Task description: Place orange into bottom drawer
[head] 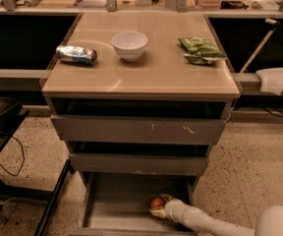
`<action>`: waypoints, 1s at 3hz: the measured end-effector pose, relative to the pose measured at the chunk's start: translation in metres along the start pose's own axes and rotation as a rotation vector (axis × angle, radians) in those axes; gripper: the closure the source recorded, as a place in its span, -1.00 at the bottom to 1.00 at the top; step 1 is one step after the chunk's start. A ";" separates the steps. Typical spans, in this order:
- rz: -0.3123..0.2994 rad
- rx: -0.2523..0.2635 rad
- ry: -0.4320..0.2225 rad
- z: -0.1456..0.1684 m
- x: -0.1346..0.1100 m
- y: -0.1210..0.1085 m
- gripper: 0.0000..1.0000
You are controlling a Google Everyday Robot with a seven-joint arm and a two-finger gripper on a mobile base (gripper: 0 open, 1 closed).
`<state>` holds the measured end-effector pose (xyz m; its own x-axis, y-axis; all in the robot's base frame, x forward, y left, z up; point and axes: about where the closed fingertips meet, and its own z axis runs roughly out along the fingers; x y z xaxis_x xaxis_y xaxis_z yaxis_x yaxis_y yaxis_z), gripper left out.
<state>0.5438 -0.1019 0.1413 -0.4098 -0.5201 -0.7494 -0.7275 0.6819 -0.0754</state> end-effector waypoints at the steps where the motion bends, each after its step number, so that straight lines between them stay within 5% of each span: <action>1: 0.000 0.000 0.000 0.000 0.000 0.000 0.17; 3: 0.000 0.000 0.000 0.000 0.000 0.000 -0.77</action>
Offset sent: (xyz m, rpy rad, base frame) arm 0.0000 0.0000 0.0000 0.0000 0.0000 0.0000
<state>0.5438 -0.1018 0.1413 -0.4098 -0.5200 -0.7494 -0.7276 0.6819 -0.0754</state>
